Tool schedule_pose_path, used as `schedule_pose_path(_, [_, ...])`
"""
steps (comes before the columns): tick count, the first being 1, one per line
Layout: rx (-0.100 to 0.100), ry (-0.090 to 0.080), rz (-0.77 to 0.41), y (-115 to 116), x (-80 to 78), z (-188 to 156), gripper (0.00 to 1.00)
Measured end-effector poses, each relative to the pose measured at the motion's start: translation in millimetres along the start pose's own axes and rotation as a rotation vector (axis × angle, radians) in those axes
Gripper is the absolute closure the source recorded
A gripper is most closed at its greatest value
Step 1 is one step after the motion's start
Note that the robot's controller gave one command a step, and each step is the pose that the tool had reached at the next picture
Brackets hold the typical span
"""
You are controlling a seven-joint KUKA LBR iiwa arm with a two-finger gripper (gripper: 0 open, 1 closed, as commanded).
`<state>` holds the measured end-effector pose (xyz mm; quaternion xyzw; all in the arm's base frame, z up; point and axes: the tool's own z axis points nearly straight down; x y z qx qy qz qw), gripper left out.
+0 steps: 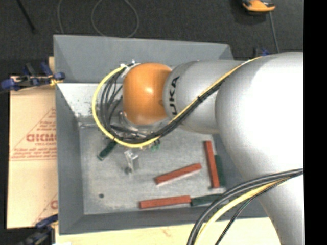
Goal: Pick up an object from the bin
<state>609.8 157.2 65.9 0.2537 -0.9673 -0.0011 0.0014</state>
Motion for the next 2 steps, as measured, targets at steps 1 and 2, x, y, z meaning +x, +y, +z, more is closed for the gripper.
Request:
schedule_pose_path(1, [0.002,-0.008,0.004,-1.2,-2.2,-5.4,1.00])
schedule_pose_path(2, [0.008,-0.017,-0.011,-10.5,-31.7,-143.2,1.00])
